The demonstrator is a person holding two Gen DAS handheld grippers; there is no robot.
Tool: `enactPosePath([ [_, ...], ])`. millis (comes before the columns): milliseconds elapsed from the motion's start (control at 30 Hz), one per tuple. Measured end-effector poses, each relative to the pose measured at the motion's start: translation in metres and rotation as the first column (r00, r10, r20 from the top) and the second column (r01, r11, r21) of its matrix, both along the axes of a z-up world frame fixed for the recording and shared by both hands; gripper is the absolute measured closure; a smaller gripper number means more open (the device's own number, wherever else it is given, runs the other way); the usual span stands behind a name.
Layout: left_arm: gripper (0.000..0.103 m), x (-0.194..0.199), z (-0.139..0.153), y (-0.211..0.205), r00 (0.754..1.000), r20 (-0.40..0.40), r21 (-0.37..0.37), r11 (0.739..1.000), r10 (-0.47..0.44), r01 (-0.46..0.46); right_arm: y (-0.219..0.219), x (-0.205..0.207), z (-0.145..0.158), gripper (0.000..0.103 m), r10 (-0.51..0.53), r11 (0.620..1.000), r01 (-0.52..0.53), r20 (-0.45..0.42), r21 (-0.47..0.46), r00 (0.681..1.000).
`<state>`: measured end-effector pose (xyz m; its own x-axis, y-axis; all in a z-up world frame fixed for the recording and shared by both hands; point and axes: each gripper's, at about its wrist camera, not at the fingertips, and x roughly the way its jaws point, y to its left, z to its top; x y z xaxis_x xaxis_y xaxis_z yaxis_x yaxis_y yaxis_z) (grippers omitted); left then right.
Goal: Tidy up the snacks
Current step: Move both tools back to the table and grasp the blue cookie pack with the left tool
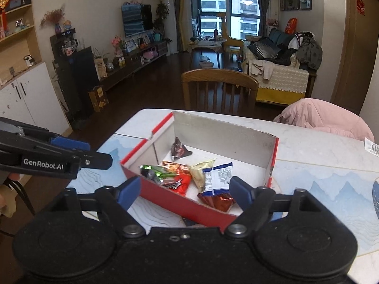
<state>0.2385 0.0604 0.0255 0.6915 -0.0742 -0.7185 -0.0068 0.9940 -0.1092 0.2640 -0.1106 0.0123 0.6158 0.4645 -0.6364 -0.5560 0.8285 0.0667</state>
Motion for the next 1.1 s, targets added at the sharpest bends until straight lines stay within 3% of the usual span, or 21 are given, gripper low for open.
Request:
enactPosePath([
  [200, 0.037, -0.028, 0.004, -0.002, 0.999, 0.032, -0.009, 1.000, -0.013, 0.013, -0.011, -0.019, 0.004, 0.016, 0.012, 0.999, -0.012, 0.004, 0.032, 1.000],
  [300, 0.033, -0.041, 0.006, -0.001, 0.999, 0.046, -0.014, 1.000, -0.015, 0.015, -0.017, -0.030, 0.004, 0.006, 0.015, 0.998, -0.015, 0.012, 0.055, 1.000],
  [500, 0.031, -0.064, 0.003, 0.003, 0.998, 0.051, -0.040, 0.999, -0.020, 0.022, -0.024, -0.044, 0.001, 0.000, 0.014, 0.997, -0.015, 0.013, 0.080, 1.000],
  [567, 0.023, -0.071, 0.001, 0.006, 0.998, 0.054, -0.039, 0.999, -0.019, 0.021, -0.027, -0.049, -0.002, 0.000, 0.011, 0.996, -0.012, 0.012, 0.087, 1.000],
  [667, 0.020, -0.082, -0.005, 0.015, 0.998, 0.067, -0.057, 0.998, -0.021, 0.025, -0.033, -0.053, -0.010, 0.000, 0.007, 0.995, -0.007, -0.004, 0.098, 1.000],
  [967, 0.020, -0.104, -0.054, 0.050, 0.997, -0.038, -0.066, 0.995, 0.069, -0.071, -0.043, -0.070, -0.059, 0.000, -0.004, 0.999, 0.010, -0.106, 0.054, 0.994],
  [1100, 0.020, -0.104, -0.081, 0.056, 0.992, -0.128, -0.055, 0.998, -0.019, 0.012, -0.045, -0.076, -0.083, 0.000, -0.016, 0.999, 0.022, -0.167, 0.034, 0.986],
])
